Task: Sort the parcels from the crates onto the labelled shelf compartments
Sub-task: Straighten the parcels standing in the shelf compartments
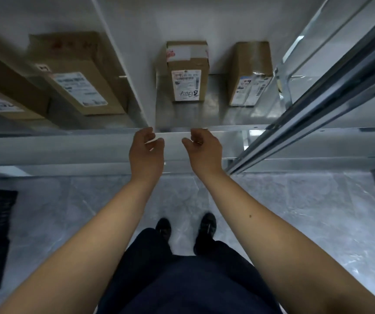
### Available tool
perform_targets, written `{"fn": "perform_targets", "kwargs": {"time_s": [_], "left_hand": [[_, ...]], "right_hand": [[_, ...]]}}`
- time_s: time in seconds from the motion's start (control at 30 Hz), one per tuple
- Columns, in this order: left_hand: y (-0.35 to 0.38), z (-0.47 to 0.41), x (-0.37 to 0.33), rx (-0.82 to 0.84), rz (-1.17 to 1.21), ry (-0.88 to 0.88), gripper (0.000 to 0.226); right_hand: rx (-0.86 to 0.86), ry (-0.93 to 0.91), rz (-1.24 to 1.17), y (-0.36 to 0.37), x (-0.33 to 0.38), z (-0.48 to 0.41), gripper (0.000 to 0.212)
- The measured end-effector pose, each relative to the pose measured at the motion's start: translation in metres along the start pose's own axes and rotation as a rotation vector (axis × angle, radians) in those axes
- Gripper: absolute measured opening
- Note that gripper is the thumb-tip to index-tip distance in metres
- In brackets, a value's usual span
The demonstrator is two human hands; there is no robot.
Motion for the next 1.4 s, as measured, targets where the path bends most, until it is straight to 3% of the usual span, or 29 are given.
{"fn": "perform_targets", "kwargs": {"time_s": [0.3, 0.47, 0.57, 0.77, 0.97, 1.4], "left_hand": [[-0.113, -0.058, 0.038, -0.004, -0.083, 0.008, 0.025], [-0.17, -0.116, 0.043, 0.022, -0.06, 0.029, 0.021], [-0.19, -0.142, 0.029, 0.028, -0.076, 0.043, 0.033], [-0.18, -0.18, -0.008, 0.146, -0.04, 0.158, 0.04], [-0.165, -0.206, -0.018, 0.096, -0.173, 0.265, 0.05], [-0.147, -0.235, 0.015, -0.103, -0.152, 0.47, 0.033]], "right_hand": [[0.094, 0.006, -0.086, 0.094, 0.055, 0.047, 0.043], [-0.033, 0.067, -0.178, 0.17, 0.113, 0.044, 0.057], [-0.141, 0.091, -0.172, 0.192, 0.134, 0.021, 0.062], [-0.199, 0.089, -0.135, 0.196, 0.149, -0.028, 0.07], [-0.153, 0.021, -0.111, 0.207, 0.146, -0.062, 0.062], [-0.261, -0.046, -0.021, 0.223, 0.104, -0.078, 0.044]]}}
Point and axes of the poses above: each hand's wrist, its own z-axis away from the middle knuckle, its own y-axis out of the palm, x = y × z, the point moved 4 cm from there along -z, towards the middle knuckle, and after that the axes turned 7 degrees about -y, right-handed, at the moved point
